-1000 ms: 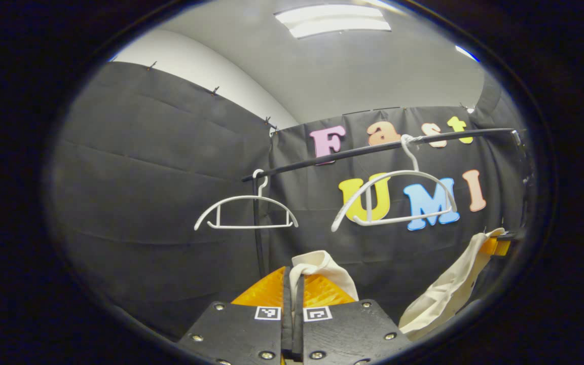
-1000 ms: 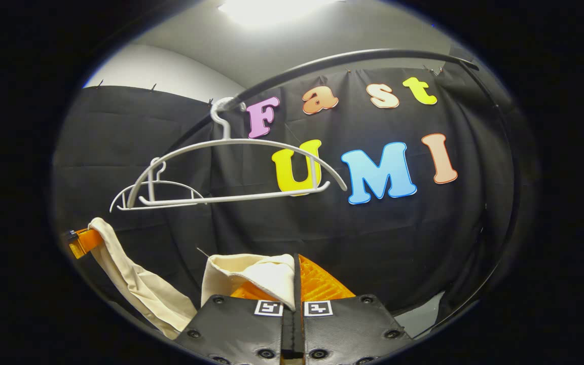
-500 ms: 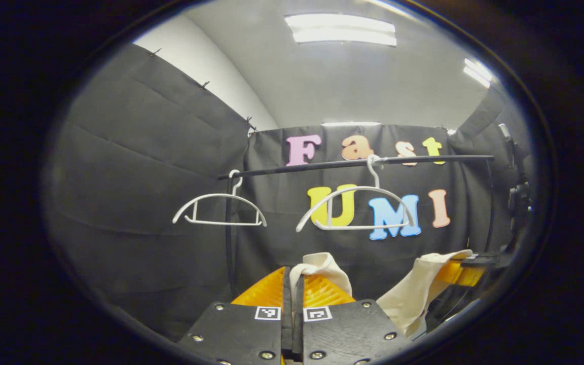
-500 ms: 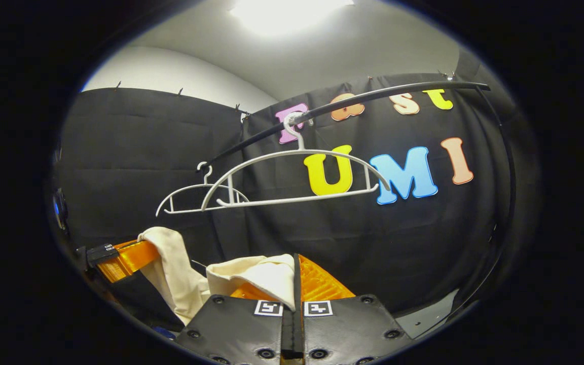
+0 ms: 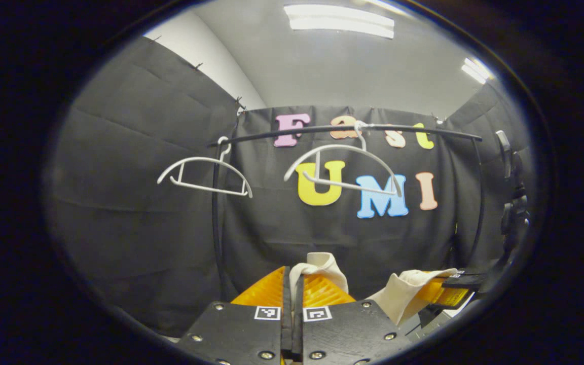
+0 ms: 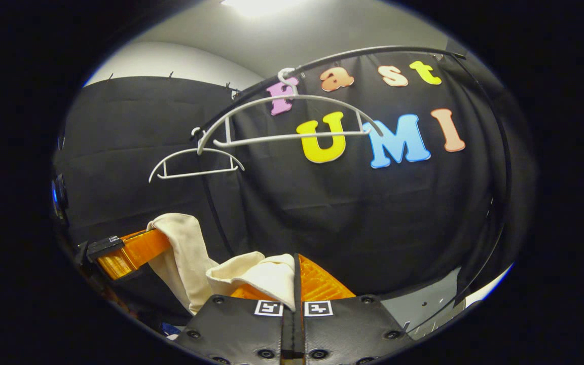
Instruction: Grasp the clothes on the hanger with both hands and then place them into the laundry hamper below.
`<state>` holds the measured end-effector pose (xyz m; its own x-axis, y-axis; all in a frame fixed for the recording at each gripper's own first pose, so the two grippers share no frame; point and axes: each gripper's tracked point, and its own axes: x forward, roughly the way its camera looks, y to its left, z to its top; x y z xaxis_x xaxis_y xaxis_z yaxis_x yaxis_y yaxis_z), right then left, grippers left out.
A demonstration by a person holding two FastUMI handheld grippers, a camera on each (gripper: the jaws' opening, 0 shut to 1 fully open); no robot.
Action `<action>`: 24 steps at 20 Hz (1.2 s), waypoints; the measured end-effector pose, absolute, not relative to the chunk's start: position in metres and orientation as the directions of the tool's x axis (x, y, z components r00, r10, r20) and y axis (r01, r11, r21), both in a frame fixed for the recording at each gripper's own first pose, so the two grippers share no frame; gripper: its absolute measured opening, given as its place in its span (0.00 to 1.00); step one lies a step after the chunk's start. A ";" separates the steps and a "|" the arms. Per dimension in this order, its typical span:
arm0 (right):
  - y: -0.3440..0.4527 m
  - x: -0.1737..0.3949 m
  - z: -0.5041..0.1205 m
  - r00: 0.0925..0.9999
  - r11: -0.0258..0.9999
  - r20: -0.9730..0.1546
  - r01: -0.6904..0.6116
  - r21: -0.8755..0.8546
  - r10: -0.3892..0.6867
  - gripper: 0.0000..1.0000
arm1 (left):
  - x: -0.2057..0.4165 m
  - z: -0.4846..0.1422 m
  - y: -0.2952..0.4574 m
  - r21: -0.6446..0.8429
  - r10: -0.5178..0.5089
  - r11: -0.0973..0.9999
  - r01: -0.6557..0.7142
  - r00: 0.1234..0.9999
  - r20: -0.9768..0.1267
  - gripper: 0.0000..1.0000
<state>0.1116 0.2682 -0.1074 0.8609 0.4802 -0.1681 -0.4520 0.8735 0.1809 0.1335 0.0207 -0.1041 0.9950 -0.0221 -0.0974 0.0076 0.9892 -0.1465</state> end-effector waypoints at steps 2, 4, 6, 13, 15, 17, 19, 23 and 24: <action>0.263 0.113 -0.142 0.857 0.884 -0.224 -0.431 0.182 0.465 0.01 | 0.128 -0.140 0.018 -0.141 -0.029 0.990 0.008 0.989 -0.148 0.01; 0.258 0.112 -0.174 0.854 0.895 -0.268 -0.411 0.175 0.445 0.04 | 0.125 -0.176 0.015 -0.137 -0.038 0.990 0.011 0.981 -0.191 0.01; 0.251 0.112 -0.204 0.853 0.908 -0.311 -0.386 0.162 0.418 0.04 | 0.123 -0.208 0.011 -0.131 -0.048 0.991 0.017 0.971 -0.235 0.01; 0.227 0.105 -0.293 0.839 0.947 -0.439 -0.286 0.145 0.321 0.05 | 0.109 -0.329 0.001 -0.095 -0.056 0.995 0.019 0.913 -0.404 0.01; 0.225 0.096 -0.312 0.830 0.953 -0.469 -0.268 0.141 0.302 0.02 | 0.099 -0.361 -0.001 -0.081 -0.059 0.996 0.025 0.891 -0.450 0.01; 0.226 0.091 -0.328 0.818 0.957 -0.498 -0.257 0.133 0.289 0.05 | 0.096 -0.384 0.000 -0.060 -0.058 0.998 0.033 0.872 -0.485 0.01; 0.225 0.088 -0.342 0.806 0.960 -0.524 -0.251 0.122 0.277 0.02 | 0.094 -0.405 -0.002 -0.065 -0.064 0.997 0.035 0.852 -0.520 0.01; 0.225 0.082 -0.368 0.772 0.966 -0.583 -0.235 0.106 0.252 0.07 | 0.078 -0.444 -0.004 -0.040 -0.062 0.998 0.047 0.800 -0.597 0.01; 0.223 0.081 -0.373 0.764 0.967 -0.597 -0.233 0.098 0.245 0.03 | 0.074 -0.449 -0.006 -0.034 -0.065 0.998 0.056 0.789 -0.611 0.02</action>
